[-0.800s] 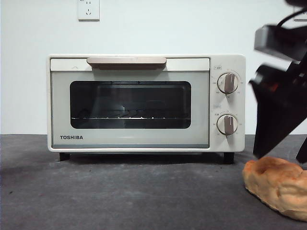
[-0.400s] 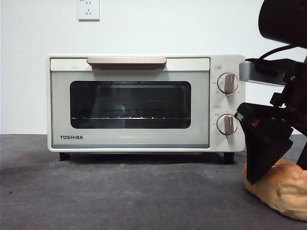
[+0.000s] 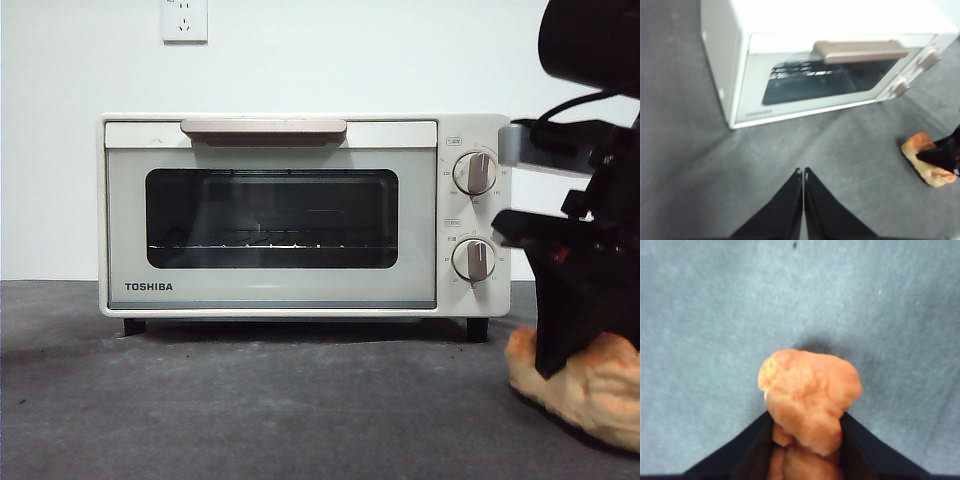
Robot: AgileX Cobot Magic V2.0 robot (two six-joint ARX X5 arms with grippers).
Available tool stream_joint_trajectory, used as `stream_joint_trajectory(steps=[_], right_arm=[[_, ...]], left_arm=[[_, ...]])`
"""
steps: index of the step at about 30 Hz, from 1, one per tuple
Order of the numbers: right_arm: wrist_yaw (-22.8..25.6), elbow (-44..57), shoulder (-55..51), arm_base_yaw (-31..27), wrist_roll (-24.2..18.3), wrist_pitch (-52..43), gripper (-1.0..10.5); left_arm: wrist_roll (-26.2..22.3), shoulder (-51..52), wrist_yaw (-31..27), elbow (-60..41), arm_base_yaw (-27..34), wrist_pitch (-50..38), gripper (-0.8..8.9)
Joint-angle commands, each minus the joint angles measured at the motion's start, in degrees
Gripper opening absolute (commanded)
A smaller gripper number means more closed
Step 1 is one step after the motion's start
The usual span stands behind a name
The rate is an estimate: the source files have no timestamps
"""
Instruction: The left arm flap open the oven, the right arm pick bread and place it into oven, the left arm flap close the oven
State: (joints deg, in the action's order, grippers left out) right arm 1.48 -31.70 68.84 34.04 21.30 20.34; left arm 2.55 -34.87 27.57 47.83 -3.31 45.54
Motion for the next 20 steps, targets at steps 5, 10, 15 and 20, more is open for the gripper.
stream_joint_trajectory(steps=[5,10,15,20], right_arm=[[0.04,-2.03,-7.41,0.39,0.59,4.04,1.6],[0.07,-4.48,-14.53,0.39,0.61,8.72,1.6],[0.09,-8.22,-20.63,0.37,0.59,13.84,1.6],[0.09,-11.85,-24.79,0.39,0.59,17.22,1.6]], left_arm=[[6.23,-4.50,0.35,1.42,-5.99,-12.83,0.16],[8.90,-11.61,-1.14,2.64,-11.17,-21.44,0.16],[8.24,-20.48,-4.26,6.36,-15.85,-26.23,0.16],[5.95,-28.57,-7.50,10.62,-19.12,-28.59,0.16]])
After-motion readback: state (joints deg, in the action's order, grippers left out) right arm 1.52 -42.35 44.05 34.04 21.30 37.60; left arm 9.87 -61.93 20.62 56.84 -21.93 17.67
